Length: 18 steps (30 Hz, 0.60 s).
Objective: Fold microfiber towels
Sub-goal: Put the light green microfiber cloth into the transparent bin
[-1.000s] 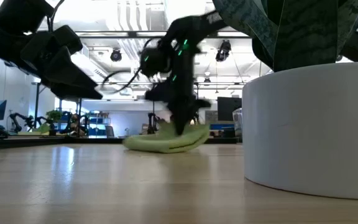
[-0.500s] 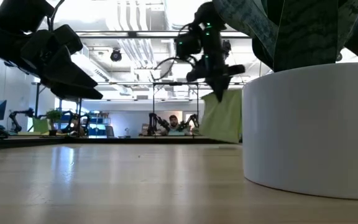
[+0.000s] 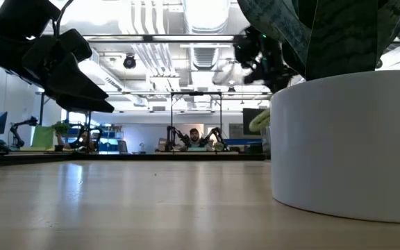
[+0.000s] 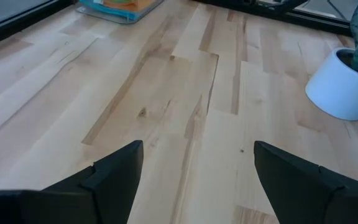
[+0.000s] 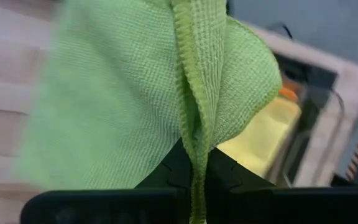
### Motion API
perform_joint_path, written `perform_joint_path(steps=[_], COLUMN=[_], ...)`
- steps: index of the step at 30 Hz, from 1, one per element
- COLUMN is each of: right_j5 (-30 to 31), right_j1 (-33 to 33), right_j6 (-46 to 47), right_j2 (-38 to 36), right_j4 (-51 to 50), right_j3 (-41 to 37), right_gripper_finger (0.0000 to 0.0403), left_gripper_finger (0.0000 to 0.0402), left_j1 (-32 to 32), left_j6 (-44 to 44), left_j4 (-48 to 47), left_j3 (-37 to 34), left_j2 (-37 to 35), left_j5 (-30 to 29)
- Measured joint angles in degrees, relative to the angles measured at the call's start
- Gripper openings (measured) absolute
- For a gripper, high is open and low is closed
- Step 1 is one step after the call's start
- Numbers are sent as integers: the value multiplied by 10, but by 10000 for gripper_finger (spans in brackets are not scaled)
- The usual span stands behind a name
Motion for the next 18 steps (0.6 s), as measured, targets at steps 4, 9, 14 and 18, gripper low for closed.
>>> perform_joint_path(steps=[4, 9, 14, 18], right_j5=[-1, 3, 3, 4], right_j1=[-17, -44, -77, -104], right_j6=[4, -16, -87, -99], right_j2=[-51, -91, -105, -100], right_j4=[-1, 33, 122, 132], right_j3=[-104, -213, -283, -315], right_gripper_finger=[12, 13, 13, 13], left_gripper_finger=[290, 290, 290, 290], left_j1=[0, 0, 0, 0], left_j6=[2, 3, 4, 4], left_j4=[-1, -1, -1, -1], left_j3=[0, -1, -1, -1], left_j2=[0, 0, 2, 4], left_j5=[0, 0, 0, 0])
